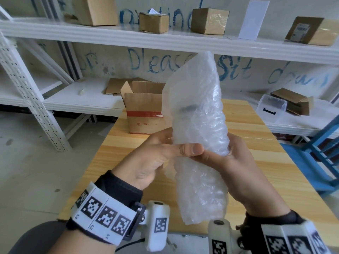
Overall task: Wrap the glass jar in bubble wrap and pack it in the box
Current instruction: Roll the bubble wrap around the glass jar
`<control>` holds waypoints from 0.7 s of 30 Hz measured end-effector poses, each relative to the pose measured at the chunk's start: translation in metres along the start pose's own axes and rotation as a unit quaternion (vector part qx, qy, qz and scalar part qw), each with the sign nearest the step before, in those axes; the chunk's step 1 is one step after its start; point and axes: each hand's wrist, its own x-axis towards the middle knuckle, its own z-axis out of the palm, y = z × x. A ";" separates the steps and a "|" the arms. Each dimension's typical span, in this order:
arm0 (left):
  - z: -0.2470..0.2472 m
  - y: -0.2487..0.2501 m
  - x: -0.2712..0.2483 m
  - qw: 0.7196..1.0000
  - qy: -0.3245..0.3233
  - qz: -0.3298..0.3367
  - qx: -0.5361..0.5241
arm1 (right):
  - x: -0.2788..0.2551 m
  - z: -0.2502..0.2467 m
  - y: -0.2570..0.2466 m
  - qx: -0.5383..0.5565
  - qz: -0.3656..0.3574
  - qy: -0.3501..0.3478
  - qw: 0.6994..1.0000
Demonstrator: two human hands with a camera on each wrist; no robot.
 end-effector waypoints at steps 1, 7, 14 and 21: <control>-0.003 0.000 0.000 1.000 0.004 -0.005 0.002 | 0.001 -0.002 0.001 0.020 0.003 0.007 1.000; -0.009 -0.007 0.006 0.993 0.050 -0.052 -0.097 | 0.001 -0.010 0.000 0.097 0.026 0.031 0.995; -0.006 -0.003 -0.001 0.990 -0.099 -0.093 -0.036 | -0.004 -0.006 -0.006 0.143 0.022 -0.010 0.989; 0.006 0.001 -0.009 0.995 -0.069 -0.069 -0.020 | -0.002 -0.003 -0.001 0.125 0.001 0.000 0.992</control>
